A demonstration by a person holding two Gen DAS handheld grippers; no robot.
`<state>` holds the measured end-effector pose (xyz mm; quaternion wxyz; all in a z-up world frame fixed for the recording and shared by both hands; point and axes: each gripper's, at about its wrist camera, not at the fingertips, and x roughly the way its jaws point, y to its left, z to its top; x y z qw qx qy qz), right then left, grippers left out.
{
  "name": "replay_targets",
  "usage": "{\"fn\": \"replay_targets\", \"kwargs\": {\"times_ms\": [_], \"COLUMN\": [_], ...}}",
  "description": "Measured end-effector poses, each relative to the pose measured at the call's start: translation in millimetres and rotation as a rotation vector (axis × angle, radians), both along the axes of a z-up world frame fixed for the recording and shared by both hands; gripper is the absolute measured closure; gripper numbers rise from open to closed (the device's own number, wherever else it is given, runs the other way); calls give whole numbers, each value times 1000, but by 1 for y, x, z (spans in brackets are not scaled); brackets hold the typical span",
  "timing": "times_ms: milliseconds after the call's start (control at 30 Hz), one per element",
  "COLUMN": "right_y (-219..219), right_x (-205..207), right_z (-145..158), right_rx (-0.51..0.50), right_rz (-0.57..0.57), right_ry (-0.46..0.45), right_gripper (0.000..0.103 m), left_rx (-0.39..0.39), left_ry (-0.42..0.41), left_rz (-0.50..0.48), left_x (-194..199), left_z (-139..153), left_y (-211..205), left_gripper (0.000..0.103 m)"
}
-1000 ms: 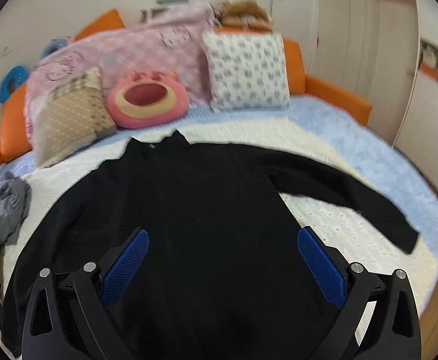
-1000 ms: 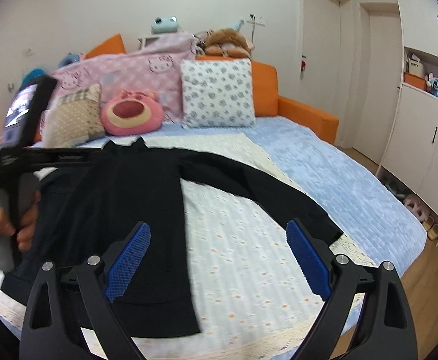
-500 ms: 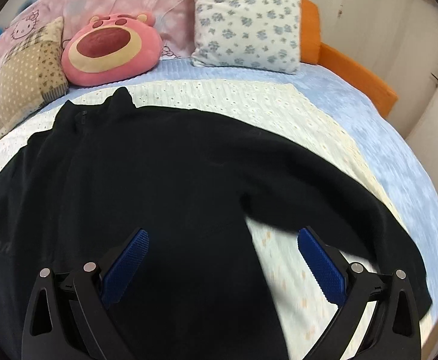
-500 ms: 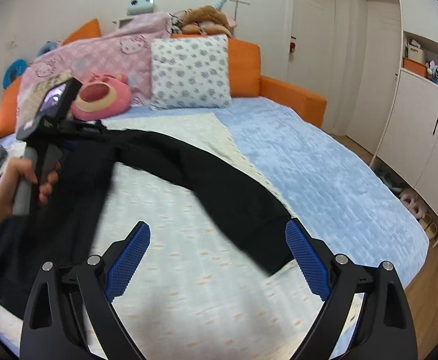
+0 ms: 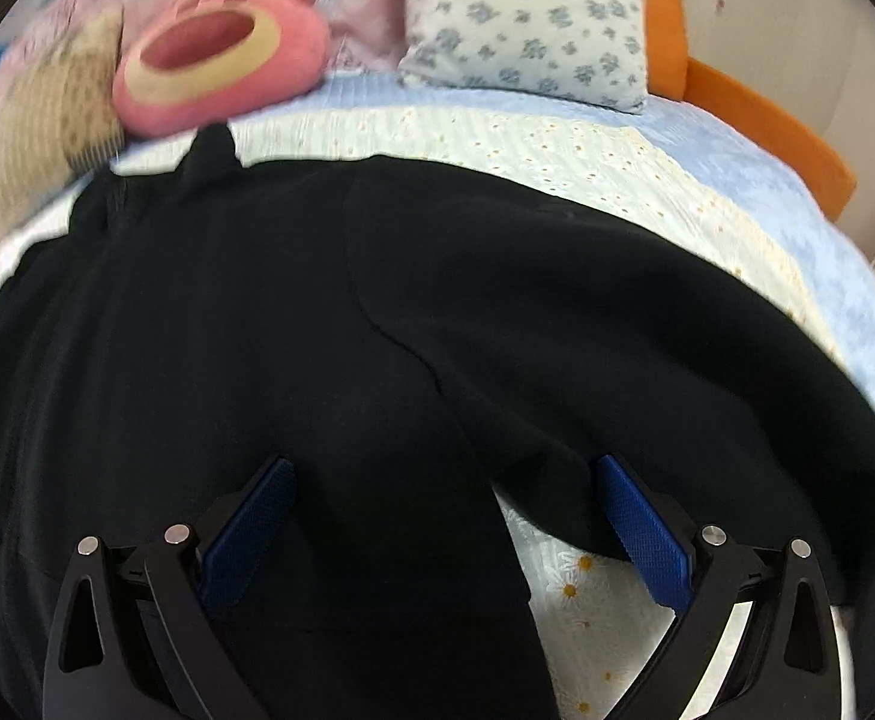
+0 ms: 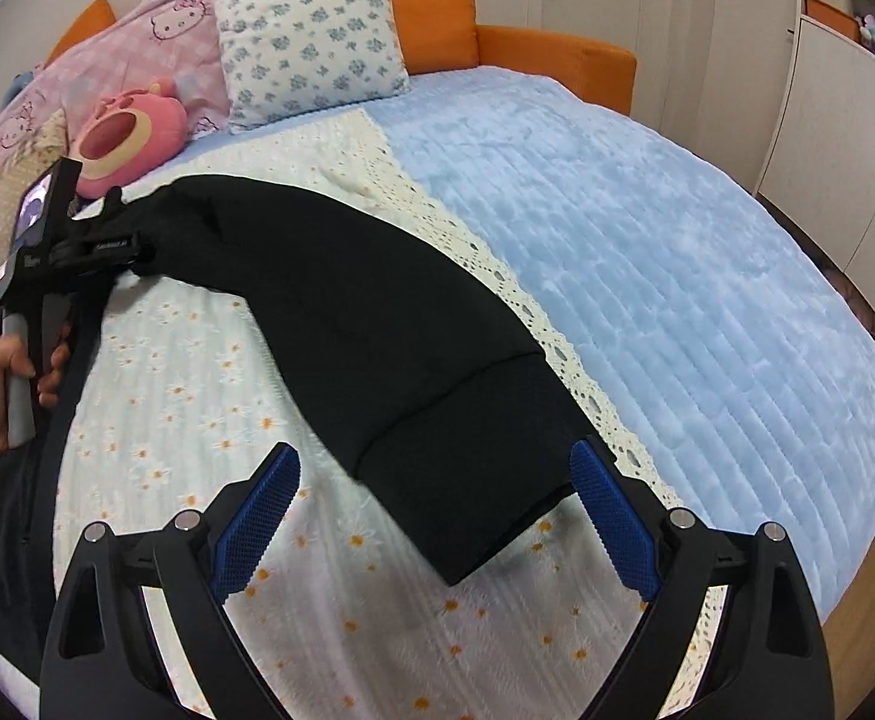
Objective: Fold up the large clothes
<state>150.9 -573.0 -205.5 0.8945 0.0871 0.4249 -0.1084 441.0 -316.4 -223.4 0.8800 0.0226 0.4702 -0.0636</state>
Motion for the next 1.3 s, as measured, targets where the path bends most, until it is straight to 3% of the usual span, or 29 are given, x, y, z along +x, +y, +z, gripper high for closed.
{"fn": "replay_targets", "kwargs": {"times_ms": [100, 400, 567, 733, 900, 1033, 1067, 1133, 1167, 1233, 1300], "right_y": [-1, -1, -7, -9, -16, -14, -13, -11, -11, -10, -4], "right_x": [6, 27, 28, 32, 39, 70, 80, 109, 117, 142, 163], "right_z": [-7, -30, -20, -8, 30, 87, 102, 142, 153, 185, 215], "right_rx": [-7, -34, 17, 49, 129, 74, 46, -14, -18, -24, -29], "right_rz": [2, -11, -17, 6, 21, 41, 42, 34, 36, 27, 31], "right_ry": [29, 99, 74, 59, -41, -118, -137, -186, -198, -233, -261], "right_gripper": [13, 32, 66, 89, 91, 91, 91, 91, 91, 91, 91], "left_rx": [1, -6, -13, -33, -101, -177, -191, -208, -205, -234, -266], "left_ry": [-9, -30, -41, -46, -83, -153, -181, -208, -202, -151, -118], "left_rz": [6, 3, 2, 2, 6, 39, 60, 98, 118, 129, 114], "left_x": [0, -5, -6, -6, -11, -19, -22, -26, -25, -17, -9], "left_z": [0, 0, -1, -1, 4, 13, 17, 21, 21, 17, 15], "left_y": [0, 0, 5, 10, 20, 35, 40, 47, 50, 55, 56], "left_gripper": [2, 2, 2, 2, 2, 2, 7, 27, 37, 43, 60]}}
